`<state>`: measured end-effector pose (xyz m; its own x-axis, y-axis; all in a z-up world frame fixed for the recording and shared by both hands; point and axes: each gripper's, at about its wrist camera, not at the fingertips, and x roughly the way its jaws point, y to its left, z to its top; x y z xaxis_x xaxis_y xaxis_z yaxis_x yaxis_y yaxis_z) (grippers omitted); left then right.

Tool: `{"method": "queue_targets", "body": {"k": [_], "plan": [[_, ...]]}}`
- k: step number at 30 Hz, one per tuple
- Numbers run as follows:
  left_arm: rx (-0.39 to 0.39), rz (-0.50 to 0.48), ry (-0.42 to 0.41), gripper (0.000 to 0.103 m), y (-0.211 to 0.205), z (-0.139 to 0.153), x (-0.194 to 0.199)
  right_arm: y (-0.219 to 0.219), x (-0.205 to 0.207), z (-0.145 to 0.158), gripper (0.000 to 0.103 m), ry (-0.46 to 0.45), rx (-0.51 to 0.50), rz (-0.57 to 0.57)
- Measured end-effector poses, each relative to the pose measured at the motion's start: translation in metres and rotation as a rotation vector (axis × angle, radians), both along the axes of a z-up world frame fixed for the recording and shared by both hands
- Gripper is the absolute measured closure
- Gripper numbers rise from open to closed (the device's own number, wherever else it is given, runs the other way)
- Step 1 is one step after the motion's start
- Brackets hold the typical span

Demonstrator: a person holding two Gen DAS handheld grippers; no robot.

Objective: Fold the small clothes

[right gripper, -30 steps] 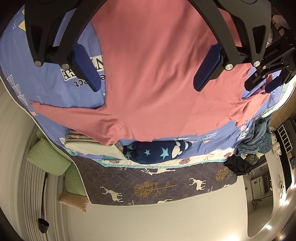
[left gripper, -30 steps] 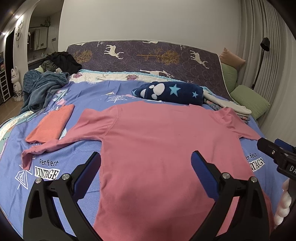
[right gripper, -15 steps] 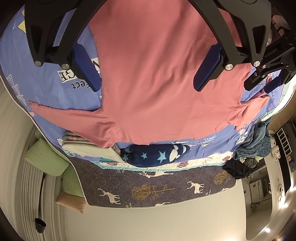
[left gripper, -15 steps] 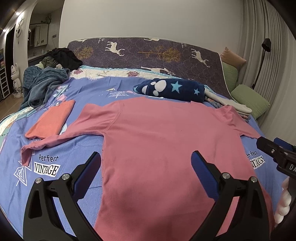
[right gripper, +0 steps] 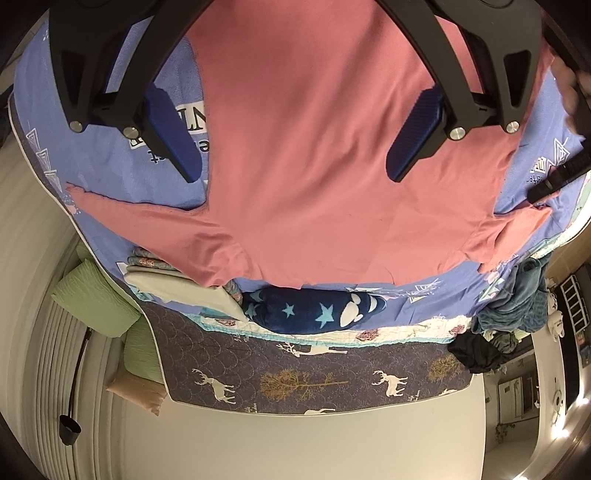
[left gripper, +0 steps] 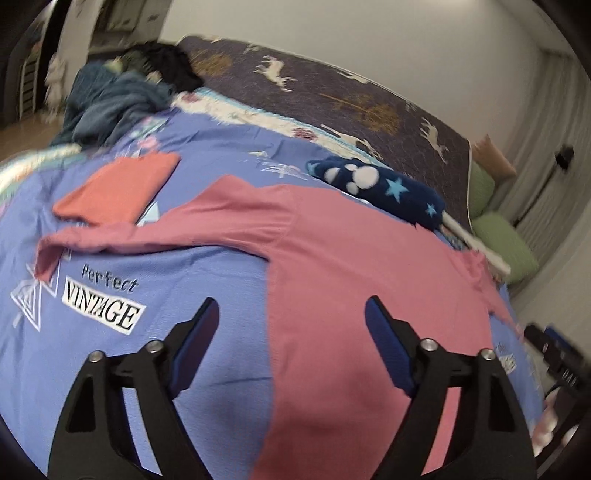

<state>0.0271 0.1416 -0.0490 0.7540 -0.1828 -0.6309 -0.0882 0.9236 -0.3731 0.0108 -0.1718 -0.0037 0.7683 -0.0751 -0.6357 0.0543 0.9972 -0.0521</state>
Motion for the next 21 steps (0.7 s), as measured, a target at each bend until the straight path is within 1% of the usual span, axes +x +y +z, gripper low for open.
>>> {"method": "queue_targets", "body": {"k": [1, 2, 3, 4, 6, 8, 11, 17, 21], "plan": [[-0.036, 0.017, 0.01, 0.031, 0.012, -0.002, 0.001, 0.0, 0.001, -0.001, 0.002, 0.002, -0.001, -0.002], [-0.068, 0.035, 0.018, 0.036, 0.023, -0.005, 0.002, 0.0, 0.002, -0.001, 0.002, 0.003, -0.001, -0.004], [-0.093, 0.058, 0.022, 0.038, 0.035, -0.006, 0.003, 0.001, 0.003, -0.001, 0.002, 0.005, -0.002, -0.006], [-0.095, 0.076, 0.021, 0.038, 0.042, -0.005, 0.002, 0.001, 0.004, -0.001, 0.002, 0.005, -0.002, -0.006], [-0.07, 0.099, 0.005, 0.038, 0.05, -0.001, 0.0, 0.004, 0.007, -0.001, 0.002, 0.005, -0.006, -0.004], [-0.053, 0.097, -0.009, 0.038, 0.052, 0.002, -0.002, 0.008, 0.01, -0.001, 0.002, 0.01, -0.005, 0.007], [-0.052, 0.098, -0.016, 0.038, 0.058, 0.004, -0.001, 0.014, 0.017, -0.002, 0.002, 0.028, 0.007, 0.032], [-0.063, 0.151, 0.019, 0.038, 0.085, -0.009, 0.005, 0.02, 0.027, -0.003, 0.002, 0.044, 0.0, 0.054], [-0.055, 0.203, 0.072, 0.033, 0.109, -0.025, 0.013, 0.02, 0.035, -0.006, 0.002, 0.057, -0.002, 0.044]]}}
